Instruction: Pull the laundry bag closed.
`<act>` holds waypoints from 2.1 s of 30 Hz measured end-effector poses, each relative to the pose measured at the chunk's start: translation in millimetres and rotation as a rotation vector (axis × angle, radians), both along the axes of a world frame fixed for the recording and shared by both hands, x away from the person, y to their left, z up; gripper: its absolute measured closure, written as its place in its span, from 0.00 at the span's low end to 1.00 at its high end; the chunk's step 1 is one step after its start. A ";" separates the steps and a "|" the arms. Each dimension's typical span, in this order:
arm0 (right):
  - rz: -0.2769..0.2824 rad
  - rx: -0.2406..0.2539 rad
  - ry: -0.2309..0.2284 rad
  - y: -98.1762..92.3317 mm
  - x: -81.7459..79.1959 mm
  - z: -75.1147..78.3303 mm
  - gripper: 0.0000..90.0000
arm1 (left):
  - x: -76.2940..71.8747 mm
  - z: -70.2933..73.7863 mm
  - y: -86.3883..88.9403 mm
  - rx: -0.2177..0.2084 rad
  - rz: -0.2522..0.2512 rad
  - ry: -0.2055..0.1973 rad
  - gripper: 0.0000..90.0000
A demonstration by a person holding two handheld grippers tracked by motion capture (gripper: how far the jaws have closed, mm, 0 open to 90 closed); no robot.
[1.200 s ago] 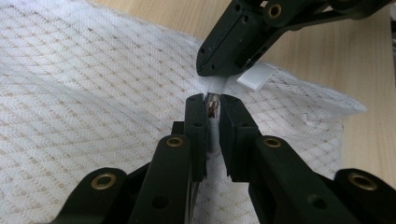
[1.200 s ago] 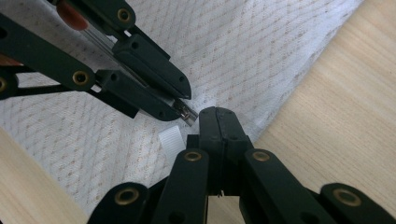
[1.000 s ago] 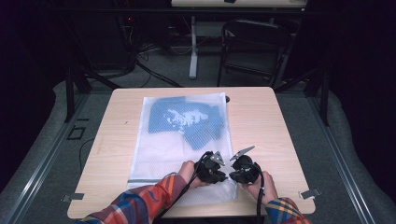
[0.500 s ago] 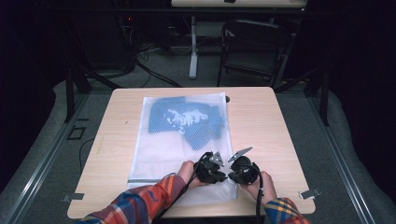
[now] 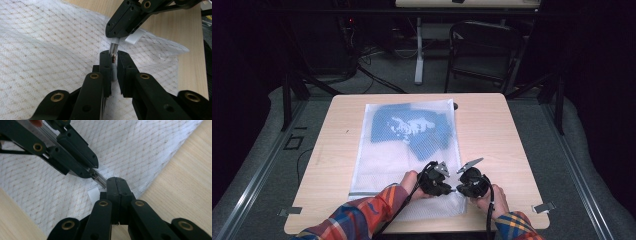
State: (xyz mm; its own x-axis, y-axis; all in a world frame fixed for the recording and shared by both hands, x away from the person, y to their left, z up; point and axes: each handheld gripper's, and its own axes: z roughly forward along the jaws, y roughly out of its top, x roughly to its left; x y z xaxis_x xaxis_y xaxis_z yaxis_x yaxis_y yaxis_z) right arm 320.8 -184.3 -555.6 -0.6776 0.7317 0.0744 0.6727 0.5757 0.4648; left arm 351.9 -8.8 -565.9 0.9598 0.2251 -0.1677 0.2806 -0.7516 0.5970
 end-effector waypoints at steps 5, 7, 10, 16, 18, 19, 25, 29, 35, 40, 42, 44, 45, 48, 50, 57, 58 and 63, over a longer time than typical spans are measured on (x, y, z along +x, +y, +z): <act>0.021 -0.009 -0.002 -0.3 0.7 0.4 1.00 | 0.6 1.0 2.4 0.008 -0.002 0.010 0.92; 0.001 -0.002 0.009 -0.3 1.7 0.5 1.00 | 1.3 0.6 3.2 0.000 -0.007 0.016 0.92; -0.026 0.032 0.025 -0.7 2.6 -0.4 1.00 | 1.1 0.8 3.7 0.018 0.001 0.006 0.92; -0.041 0.043 0.044 -3.1 4.5 -0.4 1.00 | 1.3 0.7 4.9 0.023 -0.004 0.015 0.92; -0.038 0.046 0.049 -2.8 4.6 -0.4 1.00 | 1.9 0.5 6.6 0.014 -0.005 0.026 0.92; -0.040 0.048 0.046 -2.5 4.4 -0.4 1.00 | 2.4 1.1 7.3 0.022 -0.007 0.025 0.92; -0.033 0.032 0.039 -1.0 4.5 0.2 1.00 | 2.5 0.3 8.0 0.025 0.001 0.025 0.92; -0.033 0.036 0.011 1.3 3.9 6.5 1.00 | 3.1 -1.1 8.1 0.004 0.003 0.034 0.92; -0.036 0.078 0.041 6.8 3.4 9.2 1.00 | 3.1 -1.2 7.5 0.025 0.005 0.024 0.92; -0.066 0.071 0.081 11.0 6.3 3.9 1.00 | 3.1 -1.0 7.7 0.028 0.002 0.025 0.92; -0.063 0.069 0.103 11.1 8.0 0.7 1.00 | 2.8 -1.2 7.3 0.025 0.005 0.021 0.92; -0.068 0.081 0.112 11.7 8.6 -1.4 1.00 | 2.4 -1.8 7.0 0.014 0.001 0.023 0.92; -0.059 0.055 0.110 11.8 8.8 -0.6 1.00 | 2.3 -1.6 6.9 0.016 -0.002 0.021 0.92; -0.045 0.038 0.107 12.6 8.8 0.0 1.00 | 2.1 -0.5 7.0 0.030 -0.005 0.018 0.92; -0.041 0.034 0.110 12.0 8.5 0.2 1.00 | 1.8 0.2 7.3 0.031 -0.008 0.015 0.92; -0.044 0.039 0.107 11.4 8.0 -0.1 1.00 | 2.0 2.3 9.5 0.036 -0.008 0.016 0.92; -0.044 0.039 0.106 11.4 7.9 -0.1 1.00 | 2.1 2.5 10.1 0.037 -0.008 0.020 0.92; -0.043 0.040 0.106 11.2 7.9 -0.1 1.00 | 2.3 3.9 13.5 0.039 -0.006 0.020 0.92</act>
